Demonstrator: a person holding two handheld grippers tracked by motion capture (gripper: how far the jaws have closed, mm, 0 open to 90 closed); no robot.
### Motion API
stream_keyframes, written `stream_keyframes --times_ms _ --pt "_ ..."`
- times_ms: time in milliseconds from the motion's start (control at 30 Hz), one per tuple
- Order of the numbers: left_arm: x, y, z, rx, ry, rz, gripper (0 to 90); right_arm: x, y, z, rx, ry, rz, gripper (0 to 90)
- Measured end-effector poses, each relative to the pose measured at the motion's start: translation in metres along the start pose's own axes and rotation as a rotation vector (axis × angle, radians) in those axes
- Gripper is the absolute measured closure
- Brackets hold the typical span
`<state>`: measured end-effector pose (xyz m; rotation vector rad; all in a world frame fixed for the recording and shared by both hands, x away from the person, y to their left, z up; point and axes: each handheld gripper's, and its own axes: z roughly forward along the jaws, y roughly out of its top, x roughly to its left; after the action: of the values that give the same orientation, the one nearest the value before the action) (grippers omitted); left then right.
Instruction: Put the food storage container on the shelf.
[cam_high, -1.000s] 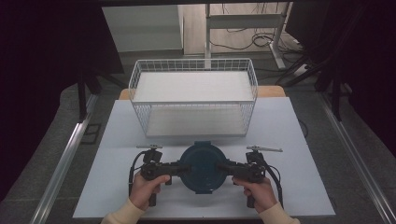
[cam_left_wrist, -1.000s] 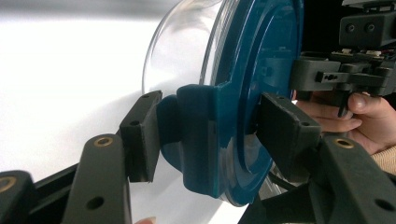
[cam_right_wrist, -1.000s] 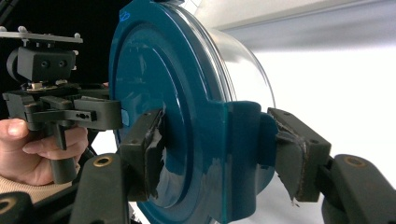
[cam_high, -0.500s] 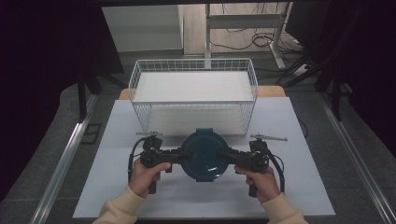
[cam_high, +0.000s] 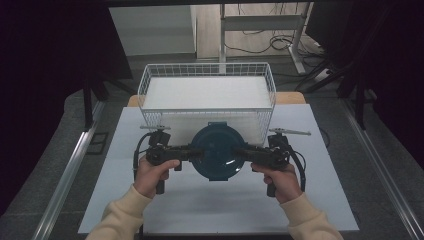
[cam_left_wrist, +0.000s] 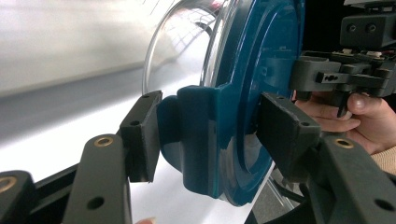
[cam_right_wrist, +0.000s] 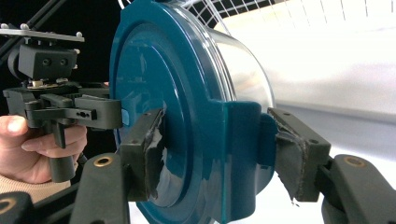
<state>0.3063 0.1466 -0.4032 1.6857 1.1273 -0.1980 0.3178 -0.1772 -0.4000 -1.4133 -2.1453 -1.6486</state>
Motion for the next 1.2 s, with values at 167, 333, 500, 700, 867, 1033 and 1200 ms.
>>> stream_keyframes --times_ms 167,333,500,700,867,1033,1200 --pt "-0.003 0.010 -0.004 -0.011 -0.004 0.007 42.3 0.005 0.011 -0.002 -0.006 -0.002 -0.014 39.1" --pt "-0.007 0.020 -0.009 -0.020 0.001 0.021 42.3 0.010 0.022 -0.003 -0.018 0.002 -0.030 39.1" --pt "-0.010 0.029 -0.015 -0.032 0.003 0.030 42.3 0.015 0.033 -0.003 -0.028 0.008 -0.046 39.1" --pt "-0.013 0.042 -0.020 -0.043 0.002 0.039 42.3 0.020 0.046 -0.004 -0.034 0.007 -0.062 39.1" --pt "-0.013 0.052 -0.025 -0.052 -0.002 0.045 42.3 0.026 0.060 -0.003 -0.043 0.006 -0.083 39.2" --pt "-0.014 0.063 -0.028 -0.057 0.006 0.053 42.3 0.026 0.071 -0.001 -0.050 0.014 -0.088 39.2" --pt "-0.014 0.073 -0.030 -0.055 0.008 0.061 42.3 0.028 0.079 0.000 -0.053 0.015 -0.097 39.2"
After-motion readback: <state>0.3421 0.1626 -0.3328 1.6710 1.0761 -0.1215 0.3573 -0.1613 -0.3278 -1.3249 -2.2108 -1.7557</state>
